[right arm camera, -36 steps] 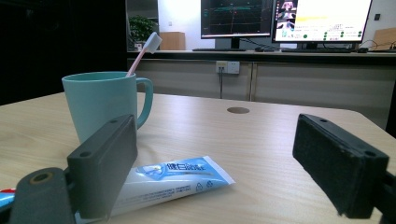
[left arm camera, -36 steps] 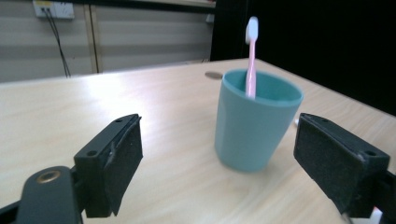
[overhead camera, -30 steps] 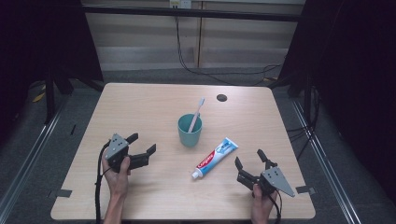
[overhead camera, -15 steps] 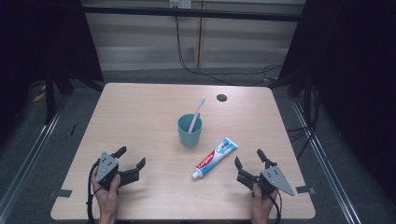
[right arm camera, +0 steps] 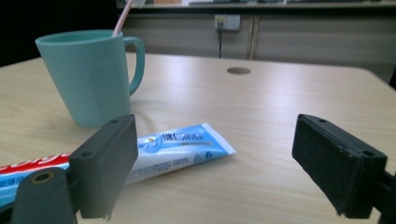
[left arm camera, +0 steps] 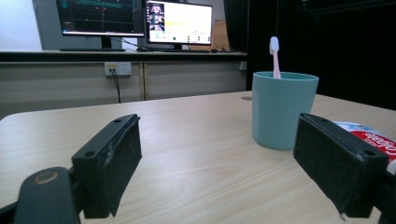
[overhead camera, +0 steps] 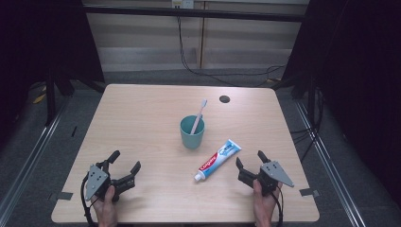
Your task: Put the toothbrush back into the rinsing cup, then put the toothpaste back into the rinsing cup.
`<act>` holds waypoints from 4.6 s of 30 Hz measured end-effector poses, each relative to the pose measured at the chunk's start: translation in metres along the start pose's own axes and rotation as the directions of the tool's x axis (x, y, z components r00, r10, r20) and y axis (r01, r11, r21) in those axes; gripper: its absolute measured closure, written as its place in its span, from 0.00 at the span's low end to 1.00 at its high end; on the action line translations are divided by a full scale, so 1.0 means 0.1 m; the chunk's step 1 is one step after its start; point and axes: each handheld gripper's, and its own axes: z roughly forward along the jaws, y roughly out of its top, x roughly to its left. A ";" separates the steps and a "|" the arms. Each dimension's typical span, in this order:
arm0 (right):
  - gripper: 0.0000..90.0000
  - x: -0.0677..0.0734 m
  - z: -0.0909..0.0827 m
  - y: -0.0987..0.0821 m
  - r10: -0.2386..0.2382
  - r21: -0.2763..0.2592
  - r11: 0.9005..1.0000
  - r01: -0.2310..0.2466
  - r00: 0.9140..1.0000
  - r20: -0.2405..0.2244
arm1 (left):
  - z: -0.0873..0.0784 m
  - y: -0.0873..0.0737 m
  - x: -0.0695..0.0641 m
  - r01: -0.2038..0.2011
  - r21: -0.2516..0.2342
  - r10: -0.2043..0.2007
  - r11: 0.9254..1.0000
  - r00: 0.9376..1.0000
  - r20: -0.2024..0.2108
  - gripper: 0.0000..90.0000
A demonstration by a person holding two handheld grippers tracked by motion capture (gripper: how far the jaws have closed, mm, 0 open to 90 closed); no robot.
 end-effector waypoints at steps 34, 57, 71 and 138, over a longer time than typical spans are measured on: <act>0.25 0.17 0.40 0.47 0.117 0.479 0.877 -0.040 0.984 -0.132 | 0.00 0.00 -0.01 -0.012 -0.007 0.012 1.000 1.000 0.006 0.17; 0.33 0.21 0.69 0.57 0.324 0.687 0.689 -0.232 0.946 -0.006 | -0.01 0.00 0.00 -0.008 -0.007 0.009 1.000 0.998 0.063 0.17; 0.31 0.26 0.85 0.56 0.320 0.733 0.638 -0.236 0.947 0.027 | -0.01 0.00 0.00 -0.007 -0.007 0.008 1.000 0.998 0.067 0.17; 0.52 0.48 1.04 0.47 0.071 0.783 0.622 0.005 0.996 -0.062 | -0.03 0.00 0.01 -0.016 -0.001 0.016 1.000 0.995 0.096 0.17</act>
